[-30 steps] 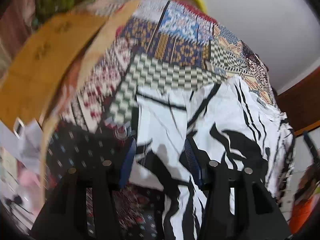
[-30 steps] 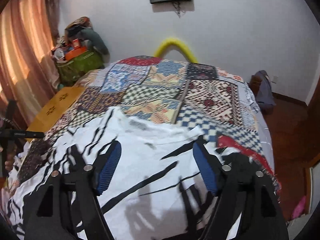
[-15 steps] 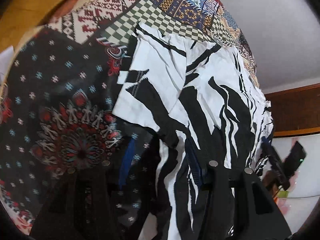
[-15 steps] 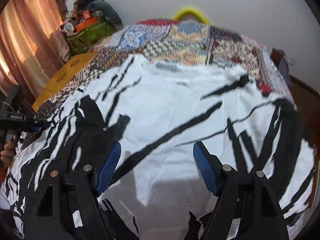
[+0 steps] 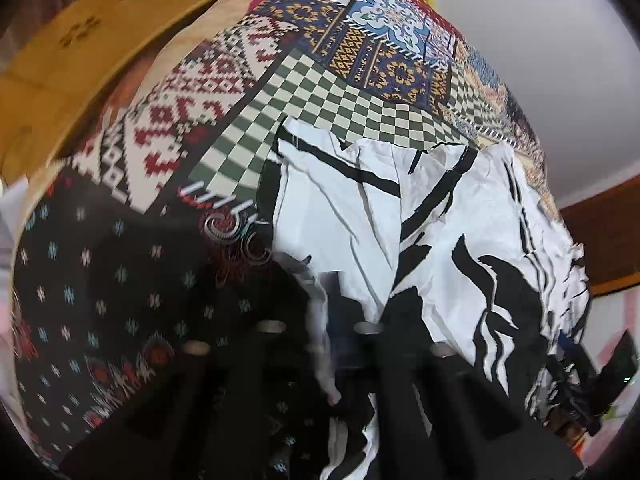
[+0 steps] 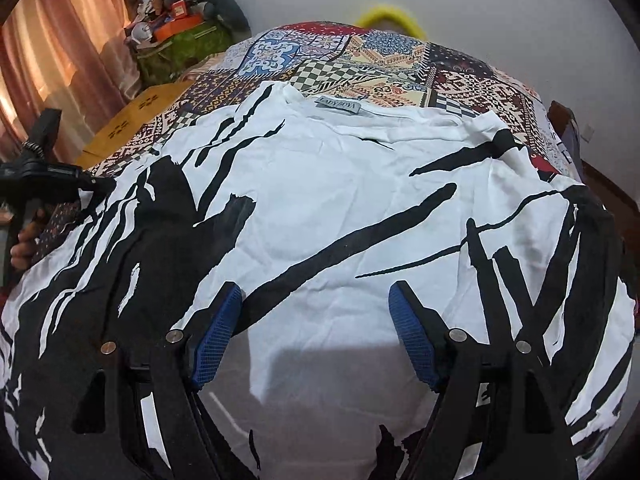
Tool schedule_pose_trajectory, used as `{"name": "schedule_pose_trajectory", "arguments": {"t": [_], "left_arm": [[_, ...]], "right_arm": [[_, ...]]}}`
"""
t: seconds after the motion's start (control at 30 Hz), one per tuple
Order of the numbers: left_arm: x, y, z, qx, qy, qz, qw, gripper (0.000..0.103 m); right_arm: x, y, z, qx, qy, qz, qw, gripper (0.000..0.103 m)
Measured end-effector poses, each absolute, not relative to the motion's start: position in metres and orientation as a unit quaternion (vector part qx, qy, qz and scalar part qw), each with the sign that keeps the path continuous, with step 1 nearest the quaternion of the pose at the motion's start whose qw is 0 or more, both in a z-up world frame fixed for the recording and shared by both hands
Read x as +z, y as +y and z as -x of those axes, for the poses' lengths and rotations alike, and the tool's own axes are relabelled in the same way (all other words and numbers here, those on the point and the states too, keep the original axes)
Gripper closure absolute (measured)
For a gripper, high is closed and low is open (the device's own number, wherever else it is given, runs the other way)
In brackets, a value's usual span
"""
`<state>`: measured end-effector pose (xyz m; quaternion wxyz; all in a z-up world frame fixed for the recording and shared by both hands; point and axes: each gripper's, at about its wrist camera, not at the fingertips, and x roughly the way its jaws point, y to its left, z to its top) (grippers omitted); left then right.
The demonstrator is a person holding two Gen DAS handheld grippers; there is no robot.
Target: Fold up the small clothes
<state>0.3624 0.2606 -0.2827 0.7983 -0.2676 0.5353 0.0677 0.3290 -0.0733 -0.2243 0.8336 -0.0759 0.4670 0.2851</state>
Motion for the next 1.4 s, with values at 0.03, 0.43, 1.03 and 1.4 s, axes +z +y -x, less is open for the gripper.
{"name": "schedule_pose_trajectory", "arguments": {"t": [0.03, 0.43, 1.03, 1.4], "left_arm": [[-0.278, 0.259, -0.363, 0.070, 0.529, 0.257, 0.806, 0.100], [-0.156, 0.158, -0.352, 0.019, 0.416, 0.050, 0.908, 0.100], [-0.241, 0.094, -0.350, -0.075, 0.562, 0.098, 0.818, 0.089], [-0.185, 0.145, -0.336, -0.033, 0.484, 0.071, 0.872, 0.048]], "right_arm": [[-0.224, -0.074, -0.330, 0.285, 0.467, 0.075, 0.834, 0.029], [-0.221, -0.073, -0.331, 0.282, 0.480, 0.065, 0.828, 0.029], [-0.164, -0.092, -0.291, 0.289, 0.456, 0.054, 0.840, 0.030], [-0.166, -0.027, -0.309, 0.320, 0.432, 0.067, 0.841, 0.030]]}}
